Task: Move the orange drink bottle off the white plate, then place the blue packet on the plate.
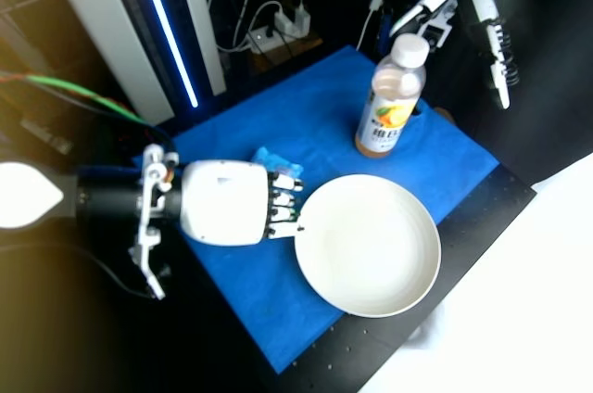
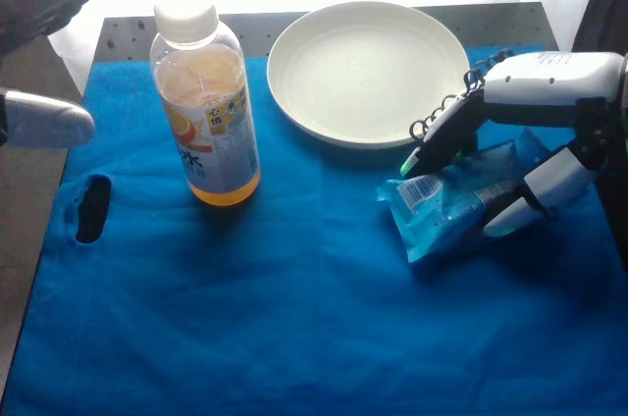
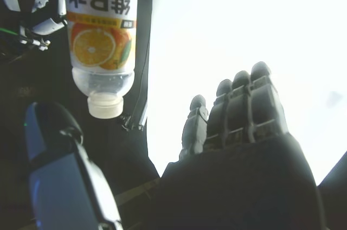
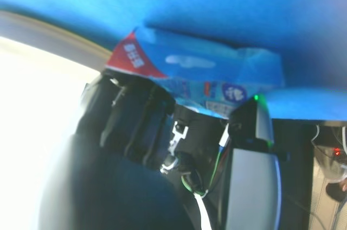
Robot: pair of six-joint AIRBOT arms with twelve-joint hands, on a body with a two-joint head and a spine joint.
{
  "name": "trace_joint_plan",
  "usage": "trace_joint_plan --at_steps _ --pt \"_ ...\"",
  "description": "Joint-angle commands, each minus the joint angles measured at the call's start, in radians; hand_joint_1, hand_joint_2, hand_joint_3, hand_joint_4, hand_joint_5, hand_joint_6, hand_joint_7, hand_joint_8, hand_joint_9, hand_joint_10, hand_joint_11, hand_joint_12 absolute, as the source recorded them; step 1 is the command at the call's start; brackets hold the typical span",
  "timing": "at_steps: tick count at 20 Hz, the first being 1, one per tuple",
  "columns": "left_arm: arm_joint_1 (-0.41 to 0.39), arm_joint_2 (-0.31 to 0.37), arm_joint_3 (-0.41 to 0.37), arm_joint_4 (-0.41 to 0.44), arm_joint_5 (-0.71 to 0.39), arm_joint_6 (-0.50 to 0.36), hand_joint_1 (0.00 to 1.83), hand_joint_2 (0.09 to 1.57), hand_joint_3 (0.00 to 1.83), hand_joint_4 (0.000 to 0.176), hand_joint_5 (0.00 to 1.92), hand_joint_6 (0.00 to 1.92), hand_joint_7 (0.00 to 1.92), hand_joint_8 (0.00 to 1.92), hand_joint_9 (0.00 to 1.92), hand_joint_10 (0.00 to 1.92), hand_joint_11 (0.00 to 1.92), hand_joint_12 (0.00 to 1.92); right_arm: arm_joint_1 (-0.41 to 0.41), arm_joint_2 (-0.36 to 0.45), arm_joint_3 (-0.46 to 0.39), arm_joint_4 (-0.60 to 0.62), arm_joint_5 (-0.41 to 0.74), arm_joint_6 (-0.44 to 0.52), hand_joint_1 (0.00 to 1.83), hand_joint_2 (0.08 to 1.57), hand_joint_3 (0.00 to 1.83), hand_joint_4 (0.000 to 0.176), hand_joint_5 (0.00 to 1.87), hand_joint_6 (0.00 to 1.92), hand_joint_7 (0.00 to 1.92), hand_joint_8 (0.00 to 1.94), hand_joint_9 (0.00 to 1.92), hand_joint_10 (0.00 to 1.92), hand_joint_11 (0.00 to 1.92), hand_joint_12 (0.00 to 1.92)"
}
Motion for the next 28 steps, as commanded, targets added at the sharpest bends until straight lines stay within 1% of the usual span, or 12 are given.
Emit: trace_joint_plan --at_steps 1,2,6,8,9,10,11,17,20,23,25,28 --pt "-0.004 0.01 -0.002 -0.055 -0.115 -0.001 0.58 0.69 0.0 0.176 0.0 0.0 0.0 0.0 0.0 0.0 0.0 0.0 -0.014 -0.008 0.001 -0.018 0.021 -0.001 1.39 1.07 0.0 0.0 0.94 0.63 1.05 0.9 1.09 0.91 0.79 1.18" --pt "-0.002 0.012 -0.004 -0.057 -0.116 0.0 0.59 0.68 0.0 0.176 0.0 0.0 0.0 0.0 0.0 0.0 0.0 0.0 -0.016 -0.009 0.002 -0.018 0.02 -0.001 1.4 1.07 0.0 0.0 0.92 0.79 1.02 0.96 1.12 0.96 0.82 1.13" --pt "0.004 0.013 -0.006 -0.065 -0.119 0.003 0.52 0.69 0.0 0.176 0.0 0.0 0.0 0.0 0.0 0.0 0.0 0.0 -0.019 -0.008 -0.002 -0.013 0.021 -0.001 1.39 1.09 0.0 0.0 1.01 0.64 0.98 0.98 1.01 1.2 0.87 1.16" --pt "0.01 0.014 -0.006 -0.071 -0.121 0.005 0.49 0.7 0.01 0.176 0.0 0.0 0.0 0.0 0.0 0.0 0.0 0.0 -0.019 0.001 -0.017 -0.012 0.027 -0.001 1.29 1.07 0.0 0.0 1.14 0.46 1.07 1.06 1.11 0.88 0.92 1.25" --pt "0.012 0.015 -0.006 -0.074 -0.122 0.007 0.48 0.7 0.01 0.176 0.0 0.0 0.0 0.0 0.0 0.0 0.0 0.0 -0.018 0.006 -0.021 -0.002 0.039 -0.001 1.38 1.06 0.0 0.0 1.2 0.24 1.07 0.92 1.1 1.1 0.91 1.23" --pt "0.015 0.016 -0.006 -0.079 -0.123 0.008 0.47 0.7 0.01 0.176 0.0 0.0 0.0 0.0 0.0 0.0 0.0 0.0 -0.018 0.014 -0.026 0.015 0.06 -0.001 1.31 1.04 0.0 0.0 1.24 0.26 1.14 0.92 1.1 0.91 0.91 1.24" --pt "0.018 0.018 -0.006 -0.082 -0.124 0.009 0.47 0.71 0.01 0.176 0.0 0.0 0.0 0.0 0.0 0.0 0.0 0.0 -0.018 0.021 -0.032 0.032 0.08 -0.001 1.38 1.05 0.0 0.0 1.12 0.45 1.1 0.81 1.07 1.08 0.92 1.22" --pt "0.057 0.029 -0.016 -0.114 -0.138 0.016 0.46 0.73 0.01 0.176 0.0 0.0 0.0 0.0 0.01 0.0 0.0 0.0 0.066 0.09 -0.094 0.094 0.13 -0.066 1.26 1.05 0.0 0.0 1.1 0.67 1.16 0.82 1.13 0.52 0.76 1.29" --pt "0.072 0.03 -0.017 -0.129 -0.149 0.017 0.45 0.73 0.01 0.176 0.0 0.0 0.0 0.0 0.01 0.0 0.0 0.0 0.113 0.091 -0.09 0.094 0.13 -0.083 1.27 1.03 0.0 0.0 1.17 0.56 1.18 0.77 1.21 0.6 0.93 1.37" --pt "0.073 0.03 -0.018 -0.13 -0.151 0.02 0.44 0.76 0.02 0.176 0.0 0.0 0.0 0.0 0.0 0.0 0.0 0.0 0.171 0.073 -0.06 0.094 0.13 -0.083 1.27 1.03 0.0 0.0 1.21 0.45 1.15 0.86 1.09 0.73 0.8 1.42" --pt "0.073 0.029 -0.018 -0.131 -0.15 0.023 0.47 0.75 0.01 0.176 0.0 0.0 0.0 0.0 0.0 0.0 0.0 0.0 0.201 0.043 -0.021 0.093 0.129 -0.083 1.27 1.04 0.0 0.0 1.13 0.61 1.2 0.75 1.16 0.54 0.89 1.24" --pt "0.073 0.028 -0.017 -0.13 -0.147 0.025 0.49 0.74 0.0 0.176 0.0 0.0 0.0 0.0 0.0 0.0 0.0 0.0 0.222 0.011 0.046 0.092 0.121 -0.083 1.26 1.07 0.0 0.0 1.1 0.63 1.08 0.98 1.02 0.65 0.72 1.43"
